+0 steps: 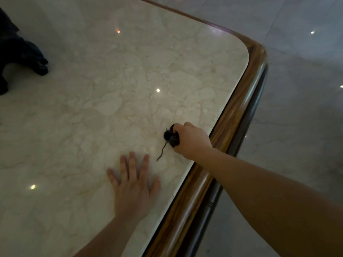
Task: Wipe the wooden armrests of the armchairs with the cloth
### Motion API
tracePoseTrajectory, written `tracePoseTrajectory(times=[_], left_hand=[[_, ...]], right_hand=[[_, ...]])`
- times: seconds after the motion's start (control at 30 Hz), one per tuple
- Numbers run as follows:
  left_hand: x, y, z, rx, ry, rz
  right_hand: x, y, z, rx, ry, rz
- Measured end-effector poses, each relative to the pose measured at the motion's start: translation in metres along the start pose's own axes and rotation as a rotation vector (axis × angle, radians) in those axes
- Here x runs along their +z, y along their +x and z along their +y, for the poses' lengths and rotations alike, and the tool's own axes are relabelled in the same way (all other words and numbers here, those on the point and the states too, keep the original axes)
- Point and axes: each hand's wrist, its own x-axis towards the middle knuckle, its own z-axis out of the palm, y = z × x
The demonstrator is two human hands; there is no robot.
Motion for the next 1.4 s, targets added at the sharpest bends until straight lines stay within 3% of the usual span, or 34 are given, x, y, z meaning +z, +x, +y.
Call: tracePoseTrajectory(times=[0.1,0.3,0.73,1.0,1.17,1.4], left_hand=[[-0.006,0.001,0.002,-0.024,0.004,-0.047],[-0.043,-0.009,-0.005,0.009,-0.006,-0.203],[-0.221,-0.061,0.086,0.310,0.018,-0.074],[-0.317,-0.153,0.153,0.513,-0.038,0.005],[-0.354,-0.202,0.195,0.632,-0.060,-0.107],[-0.394,-0.253,0.250,0.866,-0.068,-0.059]], right_hand=[[-0.014,-0.015,0.005,0.098,0.157,-0.023],[-0.056,-0.074,0.019,0.157,0.231,0.102],[-0.194,-0.229,0.005,0.201,0.329,0.284],[-0.250,-0.372,0.005,0.445,0.462,0.382],[-0.279,-0.467,0.014,0.591,0.453,0.441],[-0.294,-0.576,0.016,0.774,0.404,0.567]])
